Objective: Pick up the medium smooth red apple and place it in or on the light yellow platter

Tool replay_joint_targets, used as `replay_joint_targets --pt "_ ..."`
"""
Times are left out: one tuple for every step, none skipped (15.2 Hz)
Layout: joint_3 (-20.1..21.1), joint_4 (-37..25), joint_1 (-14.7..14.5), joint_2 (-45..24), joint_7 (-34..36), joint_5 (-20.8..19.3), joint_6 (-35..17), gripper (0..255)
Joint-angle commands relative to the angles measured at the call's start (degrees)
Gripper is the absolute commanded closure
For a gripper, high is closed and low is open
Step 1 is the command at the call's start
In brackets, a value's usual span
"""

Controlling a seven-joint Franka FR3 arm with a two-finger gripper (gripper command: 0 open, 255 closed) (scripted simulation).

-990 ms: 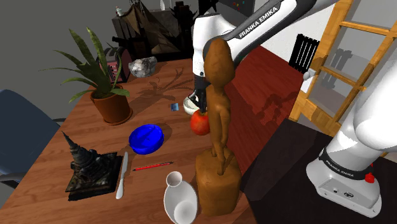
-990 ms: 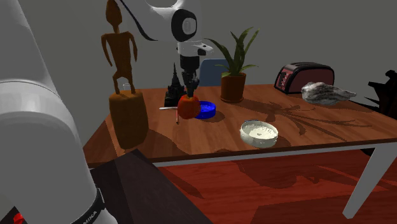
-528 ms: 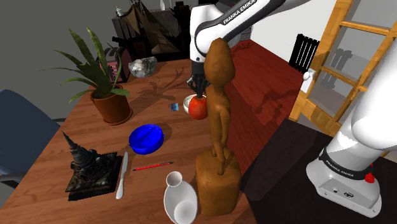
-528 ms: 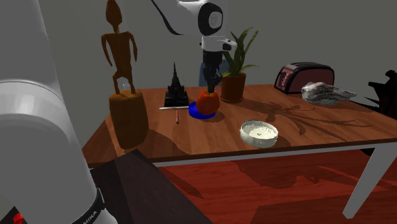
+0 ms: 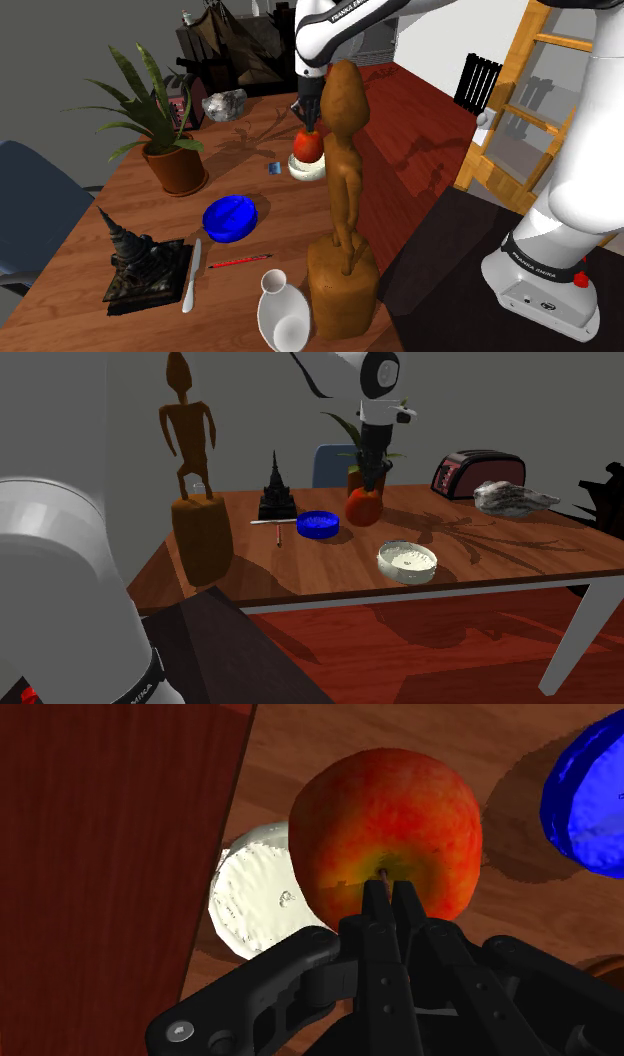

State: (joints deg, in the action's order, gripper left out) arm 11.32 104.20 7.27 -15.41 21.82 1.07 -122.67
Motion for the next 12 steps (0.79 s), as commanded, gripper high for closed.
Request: replay_joint_targets --pt "-0.63 -5.43 0.71 -3.09 -1.32 -0.39 2.47 255" --pt "-0.93 -8.25 1.04 -4.76 -1.94 -0.57 3.67 255" --pt "-1.22 -11.19 1.35 -6.49 -2.54 -0.75 4.93 255" --pt "-1.49 -14.29 1.65 -8.31 -3.13 -0.92 6.27 255" --pt "-1.75 -17.57 1.92 -10.21 -3.71 -1.09 7.68 255" --pt "-2.0 -21.04 2.17 -12.22 -4.28 -1.25 9.19 255" --pt "-2.24 -24.75 2.4 -14.35 -4.83 -1.42 10.81 255" --pt "-2.47 -28.76 2.6 -16.64 -5.38 -1.58 12.57 255" --pt "-2.7 -33.13 2.77 -19.13 -5.91 -1.75 14.5 255" --pt "-2.94 -38.7 2.91 -22.27 -6.5 -1.95 16.96 255" --pt "-2.96 -37.99 2.93 -22.3 -6.53 -1.95 16.22 255" --pt "-2.97 -37.3 2.96 -22.35 -6.56 -1.95 15.48 255"
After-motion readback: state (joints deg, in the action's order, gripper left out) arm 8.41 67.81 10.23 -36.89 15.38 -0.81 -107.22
